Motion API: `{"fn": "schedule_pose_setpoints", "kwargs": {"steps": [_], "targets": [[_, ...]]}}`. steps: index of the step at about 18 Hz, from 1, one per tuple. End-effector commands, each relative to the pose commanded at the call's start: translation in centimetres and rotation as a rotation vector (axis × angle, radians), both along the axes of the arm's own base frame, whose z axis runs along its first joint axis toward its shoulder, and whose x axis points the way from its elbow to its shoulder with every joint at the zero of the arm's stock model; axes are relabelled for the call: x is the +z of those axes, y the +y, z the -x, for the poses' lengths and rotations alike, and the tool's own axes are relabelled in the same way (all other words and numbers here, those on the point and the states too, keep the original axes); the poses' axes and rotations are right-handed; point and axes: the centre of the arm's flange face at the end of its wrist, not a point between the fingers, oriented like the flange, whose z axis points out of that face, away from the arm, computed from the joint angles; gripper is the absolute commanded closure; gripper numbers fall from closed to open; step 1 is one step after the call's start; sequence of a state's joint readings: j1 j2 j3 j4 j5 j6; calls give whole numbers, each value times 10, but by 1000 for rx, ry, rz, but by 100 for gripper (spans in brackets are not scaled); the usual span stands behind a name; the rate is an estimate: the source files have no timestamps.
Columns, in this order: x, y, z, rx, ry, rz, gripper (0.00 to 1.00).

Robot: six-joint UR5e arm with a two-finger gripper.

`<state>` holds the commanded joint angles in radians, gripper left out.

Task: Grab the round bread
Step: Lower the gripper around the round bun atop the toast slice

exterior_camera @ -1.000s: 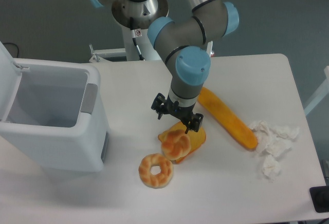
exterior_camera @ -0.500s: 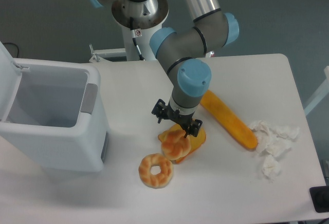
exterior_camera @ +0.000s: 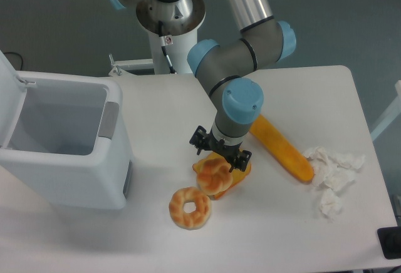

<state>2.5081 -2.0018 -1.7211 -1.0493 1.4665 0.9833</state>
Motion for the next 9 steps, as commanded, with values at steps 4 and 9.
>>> {"fn": "schedule_pose_setpoints", "kwargs": {"steps": [4, 9], "targets": [[-4, 0, 0, 0, -5, 4, 0], [-9, 0, 0, 3, -12, 11, 0]]}}
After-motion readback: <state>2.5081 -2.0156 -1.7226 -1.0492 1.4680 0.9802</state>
